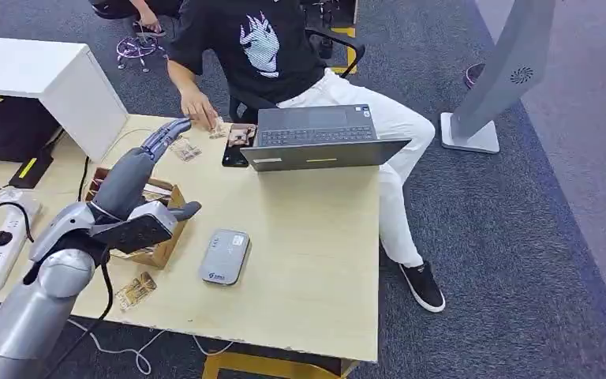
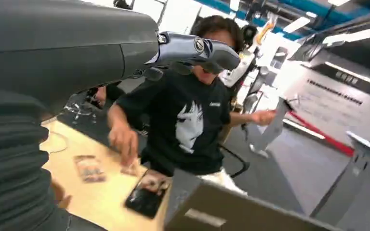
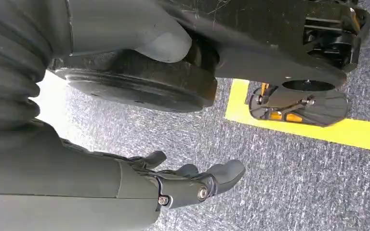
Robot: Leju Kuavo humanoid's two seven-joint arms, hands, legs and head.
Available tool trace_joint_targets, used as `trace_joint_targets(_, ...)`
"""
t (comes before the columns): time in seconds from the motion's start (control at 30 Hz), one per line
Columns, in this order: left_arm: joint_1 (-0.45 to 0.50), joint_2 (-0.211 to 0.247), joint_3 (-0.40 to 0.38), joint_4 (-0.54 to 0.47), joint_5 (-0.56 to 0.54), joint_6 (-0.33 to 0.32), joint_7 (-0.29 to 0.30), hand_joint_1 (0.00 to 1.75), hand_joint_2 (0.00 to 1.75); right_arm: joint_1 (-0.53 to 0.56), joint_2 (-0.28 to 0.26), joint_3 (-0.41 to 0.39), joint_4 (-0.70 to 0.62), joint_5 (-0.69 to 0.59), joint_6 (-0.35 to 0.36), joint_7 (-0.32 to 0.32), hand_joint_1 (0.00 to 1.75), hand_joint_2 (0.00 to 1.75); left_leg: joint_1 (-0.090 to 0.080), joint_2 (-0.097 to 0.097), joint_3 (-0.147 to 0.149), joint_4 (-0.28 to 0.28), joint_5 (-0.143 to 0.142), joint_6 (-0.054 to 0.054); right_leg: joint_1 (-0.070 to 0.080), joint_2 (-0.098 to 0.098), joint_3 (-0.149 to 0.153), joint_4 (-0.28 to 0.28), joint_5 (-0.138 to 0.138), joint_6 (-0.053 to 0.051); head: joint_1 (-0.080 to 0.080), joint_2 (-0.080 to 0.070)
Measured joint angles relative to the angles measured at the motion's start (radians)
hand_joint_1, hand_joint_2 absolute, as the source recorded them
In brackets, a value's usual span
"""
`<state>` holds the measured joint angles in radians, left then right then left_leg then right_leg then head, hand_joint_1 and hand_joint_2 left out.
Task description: Pass the card to the sensor for recognition and then transmit it.
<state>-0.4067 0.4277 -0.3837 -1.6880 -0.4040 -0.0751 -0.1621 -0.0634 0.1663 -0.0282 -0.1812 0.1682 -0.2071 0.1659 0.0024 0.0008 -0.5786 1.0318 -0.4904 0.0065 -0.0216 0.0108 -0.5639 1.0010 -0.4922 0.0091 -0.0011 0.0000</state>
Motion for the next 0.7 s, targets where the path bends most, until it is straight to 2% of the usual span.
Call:
trace_joint_targets(0.07,0.016,0.021,0.000,-0.009,-0.003,-0.017,0.002,0.00,1.75,0.000,0.000,-0.002,0.000,0.001,0.000,0.001,0.00,1.75,0.000,0.000,0.000,0.000,0.000,0.000,0.000,-0.001,0.001,0.000,0.000,0.000,0.000,0.000)
trace_joint_targets(0.17,0.043,0.079,0.000,-0.027,-0.031,-0.043,0.019,0.00,1.75,0.000,0.000,-0.005,0.000,0.005,0.002,0.004,0.00,1.75,0.000,0.002,0.000,0.000,0.000,0.000,0.000,0.002,0.001,0.000,0.000,0.000,0.000,0.000)
trace_joint_targets(0.33,0.069,0.237,0.018,-0.071,-0.057,-0.098,0.069,0.00,1.75,0.000,0.000,-0.017,0.000,0.005,0.004,0.008,0.00,1.75,0.000,0.002,0.000,0.000,0.000,0.000,0.000,0.001,0.000,0.000,0.000,0.000,0.000,0.000)
trace_joint_targets(0.4,0.075,0.286,0.041,-0.090,-0.057,-0.109,0.076,0.00,1.75,0.000,0.000,-0.020,0.000,0.005,0.004,0.009,0.00,1.75,0.000,0.001,0.000,0.000,0.000,0.000,0.000,0.001,0.000,0.000,0.000,0.000,0.000,0.000)
trace_joint_targets(0.5,0.081,0.322,0.058,-0.108,-0.060,-0.118,0.081,0.00,1.75,0.000,0.001,-0.024,0.000,0.005,0.004,0.010,0.00,1.75,0.000,0.000,0.000,0.000,0.000,0.000,0.000,0.000,0.001,0.000,0.000,0.000,0.000,0.000)
trace_joint_targets(0.7,0.097,0.393,0.093,-0.135,-0.174,-0.100,0.159,0.00,1.75,0.000,0.002,-0.034,-0.001,0.005,0.003,0.015,0.00,1.75,0.000,0.000,0.000,0.000,0.000,0.000,0.000,0.000,0.001,0.000,0.000,0.000,0.000,0.000)
